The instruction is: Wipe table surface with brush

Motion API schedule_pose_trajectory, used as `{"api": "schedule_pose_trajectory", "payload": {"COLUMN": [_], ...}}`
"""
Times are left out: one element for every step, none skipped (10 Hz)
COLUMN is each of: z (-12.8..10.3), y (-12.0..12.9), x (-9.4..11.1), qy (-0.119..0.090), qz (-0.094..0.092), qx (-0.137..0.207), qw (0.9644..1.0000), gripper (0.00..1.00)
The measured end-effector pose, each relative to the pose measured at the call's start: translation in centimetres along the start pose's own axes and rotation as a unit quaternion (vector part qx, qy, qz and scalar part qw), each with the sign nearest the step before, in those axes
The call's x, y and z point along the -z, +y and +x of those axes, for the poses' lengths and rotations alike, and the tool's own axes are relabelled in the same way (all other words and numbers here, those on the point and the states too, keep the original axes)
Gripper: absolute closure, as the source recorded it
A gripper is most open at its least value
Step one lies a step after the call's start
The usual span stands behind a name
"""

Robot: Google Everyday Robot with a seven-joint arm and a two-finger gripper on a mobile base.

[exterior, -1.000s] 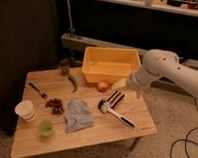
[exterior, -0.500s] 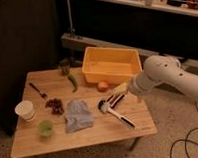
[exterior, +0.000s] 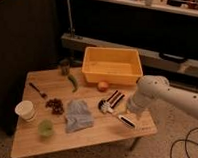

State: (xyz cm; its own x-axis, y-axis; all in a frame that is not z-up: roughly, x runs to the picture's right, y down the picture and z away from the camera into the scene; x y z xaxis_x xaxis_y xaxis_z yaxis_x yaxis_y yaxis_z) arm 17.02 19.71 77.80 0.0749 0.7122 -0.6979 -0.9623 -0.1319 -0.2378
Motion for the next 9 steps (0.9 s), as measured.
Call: {"api": "schedule_pose_trajectory", "payload": {"z": [0.1, 0.1, 0.1, 0.3, 0.3, 0.2, 0.0, -0.3, -0.2], "y": [0.0, -0.1, -0.1, 0.0, 1.3, 2.5, 4.2, 5.3, 5.2], "x": [-0.1, 0.0, 0.0, -0.2, -0.5, -0.8, -1.2, -1.4, -1.4], "qy": [0.001, 0.001, 0.001, -0.001, -0.028, -0.044, -0.054, -0.058, -0.058], "qz": [0.000, 0.000, 0.003, 0.009, 0.010, 0.007, -0.002, -0.011, -0.011], "qx": [0.000, 0.000, 0.002, 0.006, 0.037, 0.064, 0.094, 0.114, 0.114], "qw": [1.0000, 1.0000, 1.0000, 0.9999, 0.9989, 0.9970, 0.9941, 0.9917, 0.9918], "gripper": [0.20, 0.20, 0.20, 0.20, 0.20, 0.20, 0.20, 0.20, 0.20]}}
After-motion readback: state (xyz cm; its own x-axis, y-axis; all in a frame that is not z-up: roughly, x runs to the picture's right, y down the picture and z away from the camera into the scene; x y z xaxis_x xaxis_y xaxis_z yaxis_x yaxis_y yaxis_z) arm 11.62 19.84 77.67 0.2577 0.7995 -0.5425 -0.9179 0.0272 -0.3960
